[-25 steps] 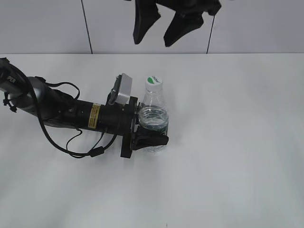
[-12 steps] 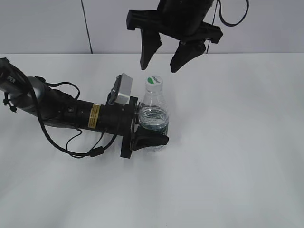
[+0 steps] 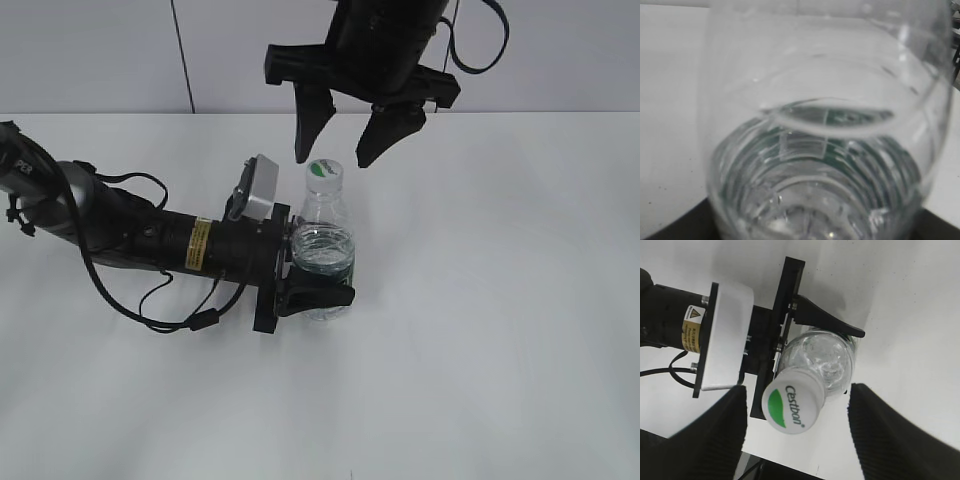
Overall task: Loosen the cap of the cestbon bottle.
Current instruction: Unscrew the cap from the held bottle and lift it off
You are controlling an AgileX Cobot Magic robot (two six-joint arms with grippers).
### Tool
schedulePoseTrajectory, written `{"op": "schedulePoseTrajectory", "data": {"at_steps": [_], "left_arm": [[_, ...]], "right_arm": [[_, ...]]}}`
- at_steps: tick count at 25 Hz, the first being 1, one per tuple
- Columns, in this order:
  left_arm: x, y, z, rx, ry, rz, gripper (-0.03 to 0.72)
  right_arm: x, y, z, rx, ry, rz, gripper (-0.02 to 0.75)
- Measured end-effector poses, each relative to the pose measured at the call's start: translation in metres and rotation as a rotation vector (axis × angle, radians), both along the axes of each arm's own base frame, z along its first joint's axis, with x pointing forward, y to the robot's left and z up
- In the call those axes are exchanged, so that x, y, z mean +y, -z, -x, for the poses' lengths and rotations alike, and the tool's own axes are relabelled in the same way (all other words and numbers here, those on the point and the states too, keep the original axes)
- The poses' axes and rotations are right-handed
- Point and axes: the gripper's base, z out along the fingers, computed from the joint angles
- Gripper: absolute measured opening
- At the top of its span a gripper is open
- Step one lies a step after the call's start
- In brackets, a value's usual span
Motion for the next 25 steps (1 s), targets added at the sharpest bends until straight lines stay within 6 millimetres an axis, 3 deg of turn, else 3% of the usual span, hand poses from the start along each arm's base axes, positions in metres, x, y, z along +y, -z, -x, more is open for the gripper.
{"op": "schedulePoseTrajectory", "data": {"at_steps": [9, 21, 25], "left_arm": [[0.000, 0.000, 0.000, 0.000, 0.000, 0.000, 0.407], [0.000, 0.000, 0.000, 0.000, -0.001, 0.001, 0.407], [0.000, 0.000, 0.000, 0.000, -0.001, 0.001, 0.407]], "right_arm": [[0.000, 0.000, 0.000, -0.001, 0.001, 0.002, 0.482], [0.004, 0.015, -0.004, 0.039, 0.002, 0.009, 0.481], [0.004, 0.015, -0.004, 0.039, 0.002, 0.009, 0.423]]}}
